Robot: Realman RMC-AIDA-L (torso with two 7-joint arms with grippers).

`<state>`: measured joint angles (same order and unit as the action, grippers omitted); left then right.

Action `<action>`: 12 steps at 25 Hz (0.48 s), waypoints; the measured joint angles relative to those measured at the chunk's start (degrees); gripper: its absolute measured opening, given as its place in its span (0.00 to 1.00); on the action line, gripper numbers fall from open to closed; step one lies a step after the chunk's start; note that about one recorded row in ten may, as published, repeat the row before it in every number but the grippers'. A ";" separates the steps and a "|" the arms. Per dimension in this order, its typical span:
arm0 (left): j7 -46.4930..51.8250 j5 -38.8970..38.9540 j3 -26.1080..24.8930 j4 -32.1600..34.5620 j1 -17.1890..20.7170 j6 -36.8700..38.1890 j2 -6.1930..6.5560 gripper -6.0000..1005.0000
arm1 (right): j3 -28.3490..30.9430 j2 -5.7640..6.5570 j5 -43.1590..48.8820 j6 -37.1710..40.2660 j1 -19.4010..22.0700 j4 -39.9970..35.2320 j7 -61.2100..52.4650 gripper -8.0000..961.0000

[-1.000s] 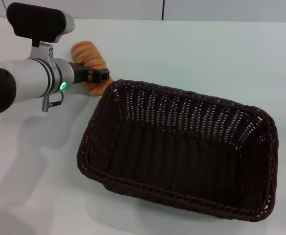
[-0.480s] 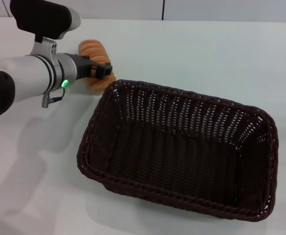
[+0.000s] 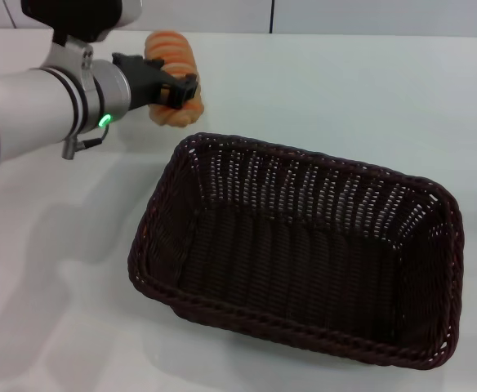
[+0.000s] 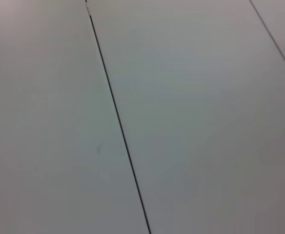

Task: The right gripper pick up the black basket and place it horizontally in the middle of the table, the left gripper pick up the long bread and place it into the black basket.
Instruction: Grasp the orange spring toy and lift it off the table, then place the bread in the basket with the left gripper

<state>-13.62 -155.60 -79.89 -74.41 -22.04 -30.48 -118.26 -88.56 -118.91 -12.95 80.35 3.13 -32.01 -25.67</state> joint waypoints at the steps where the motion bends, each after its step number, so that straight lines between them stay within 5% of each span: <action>1: -1.18 0.11 -0.11 -2.37 0.75 -1.44 0.07 0.52 | -0.03 0.00 0.14 0.00 -0.04 0.00 0.00 0.88; 7: -10.17 3.56 -0.02 -22.44 6.45 -16.95 0.14 0.48 | -0.03 -0.06 0.30 -0.01 -0.34 -0.16 -0.02 0.88; 10: -10.17 3.56 -0.02 -22.44 6.45 -16.95 0.14 0.46 | -0.03 -0.04 0.34 -0.01 -0.58 0.04 -0.04 0.88; 12: -19.55 12.48 -1.30 -32.58 9.09 -28.04 0.16 0.45 | -0.03 0.00 0.34 -0.02 -0.72 0.23 -0.05 0.88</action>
<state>-33.17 -143.12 -81.19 -106.99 -12.95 -58.51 -118.10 -88.59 -118.91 -12.61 80.33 2.41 -31.78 -25.72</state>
